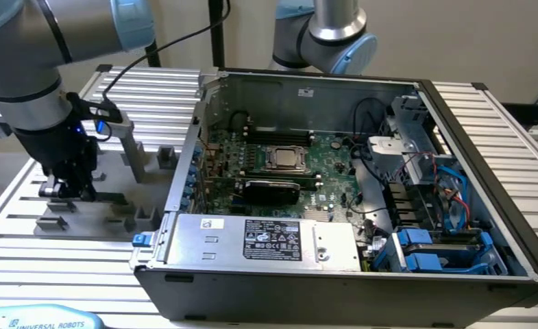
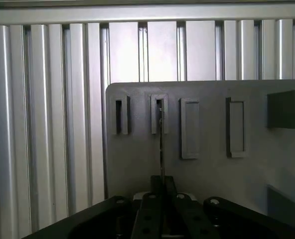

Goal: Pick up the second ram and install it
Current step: 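Pick up the second ram and move it above second insertion slot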

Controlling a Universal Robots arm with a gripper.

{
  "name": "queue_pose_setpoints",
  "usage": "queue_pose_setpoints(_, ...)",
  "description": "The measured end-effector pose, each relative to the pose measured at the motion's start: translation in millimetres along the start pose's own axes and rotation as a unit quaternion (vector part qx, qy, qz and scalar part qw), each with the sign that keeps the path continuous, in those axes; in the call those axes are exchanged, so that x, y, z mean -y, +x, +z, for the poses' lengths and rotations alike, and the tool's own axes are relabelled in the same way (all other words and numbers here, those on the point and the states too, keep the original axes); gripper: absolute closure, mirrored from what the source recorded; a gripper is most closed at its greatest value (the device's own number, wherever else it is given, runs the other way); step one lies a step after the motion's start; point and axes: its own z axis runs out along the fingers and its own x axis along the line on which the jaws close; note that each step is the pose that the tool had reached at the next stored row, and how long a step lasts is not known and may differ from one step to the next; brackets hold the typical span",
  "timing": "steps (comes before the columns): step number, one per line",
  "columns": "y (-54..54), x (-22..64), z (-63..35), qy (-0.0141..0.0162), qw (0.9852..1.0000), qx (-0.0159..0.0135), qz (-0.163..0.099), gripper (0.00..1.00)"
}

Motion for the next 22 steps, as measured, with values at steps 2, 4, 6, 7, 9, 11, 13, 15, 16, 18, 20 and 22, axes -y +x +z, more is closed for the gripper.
queue_pose_setpoints(2, 0.0, -0.4, -9.0, 0.0000, 1.0000, 0.0000, 0.000, 0.87)
queue_pose_setpoints(4, 0.0, -0.7, -18.0, -0.0001, 1.0000, -0.0001, 0.000, 0.87)
queue_pose_setpoints(6, 0.0, -0.9, -27.4, -0.0001, 1.0000, 0.0000, 0.000, 0.87)
queue_pose_setpoints(7, 0.0, -1.0, -31.7, 0.0000, 1.0000, 0.0000, 0.000, 0.87)
queue_pose_setpoints(9, -0.1, -1.0, -40.8, -0.0001, 1.0000, -0.0001, 0.000, 0.87)
queue_pose_setpoints(11, -0.1, -0.9, -49.8, 0.0000, 1.0000, 0.0000, 0.000, 0.87)
queue_pose_setpoints(13, -0.2, -0.8, -59.1, 0.0000, 1.0000, 0.0000, 0.000, 0.87)
queue_pose_setpoints(15, -0.2, -0.7, -68.2, -0.0001, 1.0000, -0.0001, 0.000, 0.87)
queue_pose_setpoints(16, -0.2, -0.6, -72.6, 0.0000, 1.0000, 0.0000, 0.000, 0.87)
queue_pose_setpoints(18, -0.2, -0.3, -81.9, -0.0001, 1.0000, 0.0000, 0.000, 0.87)
queue_pose_setpoints(20, -0.3, 0.8, -91.0, -0.0001, 1.0000, 0.0000, 0.000, 0.87)
queue_pose_setpoints(22, -0.4, 3.6, -100.1, 0.0000, 1.0000, 0.0000, 0.000, 0.87)
